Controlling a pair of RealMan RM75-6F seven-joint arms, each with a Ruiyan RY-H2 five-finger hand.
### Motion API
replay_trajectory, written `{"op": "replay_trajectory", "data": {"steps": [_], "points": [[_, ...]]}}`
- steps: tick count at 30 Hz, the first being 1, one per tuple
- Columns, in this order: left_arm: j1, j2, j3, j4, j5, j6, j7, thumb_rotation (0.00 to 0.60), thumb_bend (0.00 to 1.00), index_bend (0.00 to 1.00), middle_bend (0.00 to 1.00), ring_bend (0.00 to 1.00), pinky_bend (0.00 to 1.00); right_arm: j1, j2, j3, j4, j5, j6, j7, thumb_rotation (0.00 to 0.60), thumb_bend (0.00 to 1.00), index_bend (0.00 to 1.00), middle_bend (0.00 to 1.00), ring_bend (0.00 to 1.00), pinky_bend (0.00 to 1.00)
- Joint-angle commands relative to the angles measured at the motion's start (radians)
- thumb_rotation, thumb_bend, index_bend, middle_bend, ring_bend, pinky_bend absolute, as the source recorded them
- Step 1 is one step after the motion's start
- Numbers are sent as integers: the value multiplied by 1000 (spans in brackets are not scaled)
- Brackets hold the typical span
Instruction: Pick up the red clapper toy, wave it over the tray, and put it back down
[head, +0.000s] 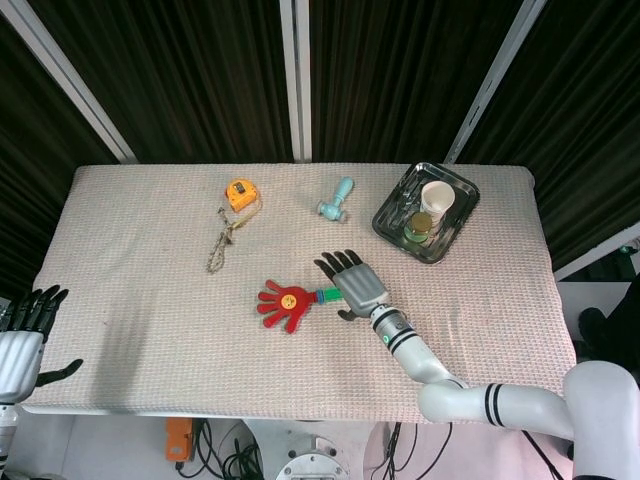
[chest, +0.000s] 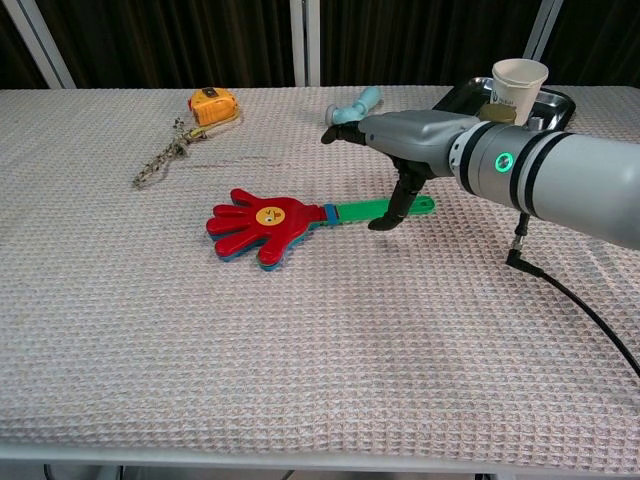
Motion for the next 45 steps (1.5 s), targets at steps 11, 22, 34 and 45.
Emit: {"op": "replay_trajectory", "data": {"steps": [11, 22, 34, 45], "points": [[1, 11, -5, 2, 24, 26, -7, 600, 46, 35, 30, 0, 14, 42, -129, 6, 123, -9, 24, 68, 600, 170, 208, 0, 0, 0], [11, 16, -7, 18, 23, 42, -18, 600, 45, 35, 20, 0, 15, 60, -166, 2, 161, 17, 30, 51, 600, 236, 220, 0, 0, 0], [25, 15, -4, 36, 22, 57, -40, 600, 46, 35, 21, 0, 15, 68, -218, 7, 220, 18, 34, 65, 600, 204, 306, 12, 0, 0], [34, 18, -2, 41, 26, 69, -55, 600, 45, 35, 21, 0, 15, 69, -232, 7, 244, 13, 33, 65, 600, 215, 371, 30, 0, 0]]}}
